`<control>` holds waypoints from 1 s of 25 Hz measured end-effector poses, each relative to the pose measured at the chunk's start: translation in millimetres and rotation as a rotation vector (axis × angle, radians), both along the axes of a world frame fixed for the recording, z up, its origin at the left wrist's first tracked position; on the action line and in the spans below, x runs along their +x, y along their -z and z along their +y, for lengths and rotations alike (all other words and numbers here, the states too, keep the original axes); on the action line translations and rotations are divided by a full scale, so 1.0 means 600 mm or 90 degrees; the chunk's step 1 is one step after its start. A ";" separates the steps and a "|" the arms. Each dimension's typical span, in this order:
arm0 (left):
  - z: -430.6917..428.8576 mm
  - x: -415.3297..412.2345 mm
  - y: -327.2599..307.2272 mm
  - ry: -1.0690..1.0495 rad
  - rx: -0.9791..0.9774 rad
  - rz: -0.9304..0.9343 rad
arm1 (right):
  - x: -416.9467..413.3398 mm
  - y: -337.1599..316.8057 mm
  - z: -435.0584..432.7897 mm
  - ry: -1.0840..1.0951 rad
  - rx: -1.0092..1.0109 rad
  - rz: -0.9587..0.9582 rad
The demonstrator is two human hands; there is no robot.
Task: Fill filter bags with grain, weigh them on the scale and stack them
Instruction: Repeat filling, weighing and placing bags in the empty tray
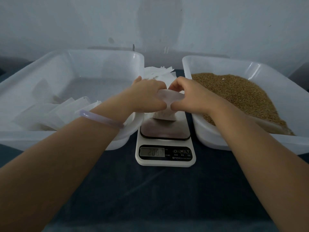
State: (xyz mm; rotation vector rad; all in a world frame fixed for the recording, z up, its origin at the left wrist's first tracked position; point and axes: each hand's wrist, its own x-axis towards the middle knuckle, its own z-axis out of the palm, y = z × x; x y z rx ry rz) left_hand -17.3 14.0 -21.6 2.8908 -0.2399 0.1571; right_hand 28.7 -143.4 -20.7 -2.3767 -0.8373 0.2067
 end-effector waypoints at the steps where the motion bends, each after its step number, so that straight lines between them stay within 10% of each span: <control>1: 0.002 0.000 0.001 0.002 -0.006 -0.005 | 0.000 0.000 0.000 0.000 0.003 0.001; 25: -0.001 -0.008 -0.001 -0.023 -0.054 -0.003 | 0.000 0.004 0.002 -0.016 0.020 -0.097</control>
